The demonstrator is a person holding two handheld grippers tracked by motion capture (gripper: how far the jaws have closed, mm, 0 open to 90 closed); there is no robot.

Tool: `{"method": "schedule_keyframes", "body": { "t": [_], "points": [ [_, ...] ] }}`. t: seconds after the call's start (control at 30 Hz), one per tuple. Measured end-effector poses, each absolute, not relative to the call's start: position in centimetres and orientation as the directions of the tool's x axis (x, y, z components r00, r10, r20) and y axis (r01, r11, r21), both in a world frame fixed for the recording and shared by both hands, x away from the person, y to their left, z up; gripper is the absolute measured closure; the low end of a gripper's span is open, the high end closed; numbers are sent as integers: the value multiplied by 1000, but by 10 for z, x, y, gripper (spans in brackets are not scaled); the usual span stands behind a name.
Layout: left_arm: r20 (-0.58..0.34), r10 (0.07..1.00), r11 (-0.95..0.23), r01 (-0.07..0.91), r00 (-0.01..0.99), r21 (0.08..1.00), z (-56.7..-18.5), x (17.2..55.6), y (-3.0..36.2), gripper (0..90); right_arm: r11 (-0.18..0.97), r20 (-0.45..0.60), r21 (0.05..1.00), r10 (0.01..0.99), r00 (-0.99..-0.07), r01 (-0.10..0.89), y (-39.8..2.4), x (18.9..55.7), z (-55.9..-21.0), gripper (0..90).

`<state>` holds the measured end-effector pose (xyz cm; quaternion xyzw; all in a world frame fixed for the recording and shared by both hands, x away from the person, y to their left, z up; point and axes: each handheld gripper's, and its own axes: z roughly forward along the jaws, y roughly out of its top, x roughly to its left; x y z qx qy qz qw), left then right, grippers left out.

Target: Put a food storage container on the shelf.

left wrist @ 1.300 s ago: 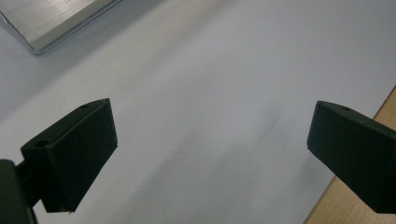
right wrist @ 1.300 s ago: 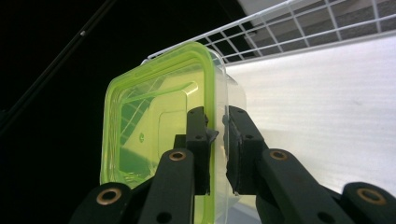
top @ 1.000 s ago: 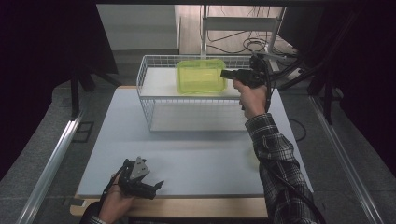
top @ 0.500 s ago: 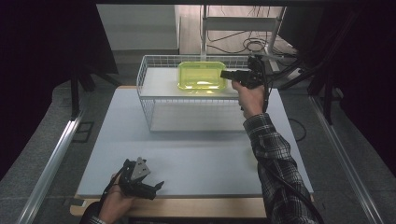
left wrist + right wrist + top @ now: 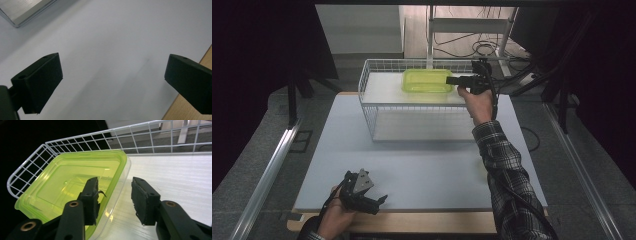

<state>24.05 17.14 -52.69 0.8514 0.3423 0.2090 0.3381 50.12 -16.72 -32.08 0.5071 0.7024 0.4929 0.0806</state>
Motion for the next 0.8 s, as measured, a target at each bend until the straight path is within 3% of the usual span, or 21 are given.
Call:
{"method": "schedule_keyframes", "body": {
  "t": [0.8],
  "points": [
    [86,750,-479,449,656,754,-524,241,178,16,128,282,828,747,-602,546,-168,474,-308,325]
  ]
}}
